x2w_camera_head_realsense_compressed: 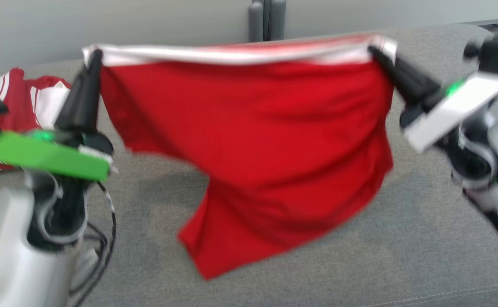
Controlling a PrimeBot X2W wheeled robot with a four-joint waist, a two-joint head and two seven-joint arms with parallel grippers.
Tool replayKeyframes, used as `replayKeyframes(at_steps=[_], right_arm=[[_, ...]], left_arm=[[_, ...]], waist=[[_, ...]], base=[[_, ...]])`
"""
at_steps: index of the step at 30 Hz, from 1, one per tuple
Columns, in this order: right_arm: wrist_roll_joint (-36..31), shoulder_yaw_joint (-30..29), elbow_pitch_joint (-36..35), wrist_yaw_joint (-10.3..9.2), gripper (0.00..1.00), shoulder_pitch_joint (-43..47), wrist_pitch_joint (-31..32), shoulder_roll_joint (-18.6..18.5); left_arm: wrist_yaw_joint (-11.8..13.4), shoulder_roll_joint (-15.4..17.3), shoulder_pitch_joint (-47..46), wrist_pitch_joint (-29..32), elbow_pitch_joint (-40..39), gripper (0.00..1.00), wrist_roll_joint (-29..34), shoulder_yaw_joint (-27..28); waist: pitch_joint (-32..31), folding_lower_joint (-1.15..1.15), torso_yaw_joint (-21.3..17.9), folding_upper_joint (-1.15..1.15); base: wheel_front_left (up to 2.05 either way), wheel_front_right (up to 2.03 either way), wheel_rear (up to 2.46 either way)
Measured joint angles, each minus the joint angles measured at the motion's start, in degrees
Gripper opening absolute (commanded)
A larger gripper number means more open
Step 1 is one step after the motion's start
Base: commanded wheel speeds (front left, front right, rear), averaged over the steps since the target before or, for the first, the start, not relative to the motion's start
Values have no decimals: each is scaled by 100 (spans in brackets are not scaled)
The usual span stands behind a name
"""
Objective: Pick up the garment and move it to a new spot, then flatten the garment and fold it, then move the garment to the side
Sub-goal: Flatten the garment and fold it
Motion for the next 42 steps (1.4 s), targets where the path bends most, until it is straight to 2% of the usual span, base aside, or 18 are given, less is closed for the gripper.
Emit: replayKeyframes(at_steps=[2,5,7,10,14,18,21,26,31,42], right_arm=[[-353,-216,88,-188,0,-803,-34,83],[-638,-688,60,-331,0,-1965,-308,192],[-755,-804,45,-327,0,-2392,-428,193],[-737,-772,178,-324,0,-2437,-436,215],[-522,-216,781,-208,0,-1746,18,218],[-432,301,1374,-112,0,-509,347,116],[-287,592,1725,-30,0,244,363,234],[-274,723,1885,47,0,502,42,470],[-341,724,1890,86,0,677,-416,463],[-756,1034,1907,88,0,1418,-1187,360]], left_arm=[[107,-27,-640,10,107,0,19,113],[114,-146,-1775,-36,-57,0,60,224],[92,-175,-2235,-36,-215,0,67,220],[41,-171,-2293,-13,-221,0,67,177],[43,-142,-1645,182,70,0,87,-158],[45,-258,-377,315,628,0,109,-698],[34,-356,520,203,1121,0,113,-929],[-165,-381,861,-96,1523,0,146,-931],[-399,-347,905,-274,1771,0,335,-1007],[-548,-134,1620,-474,2351,0,723,-1458]], waist=[[97,0,44,0],[191,0,164,0],[237,0,257,0],[279,0,340,0],[401,0,431,0],[568,0,466,0],[745,0,475,0],[865,0,399,0],[777,0,378,0],[295,0,388,0]], base=[[0,0,0],[0,0,0],[0,0,0],[0,0,0],[0,0,0],[0,0,0],[0,0,0],[0,0,0],[0,0,0],[0,0,0]])
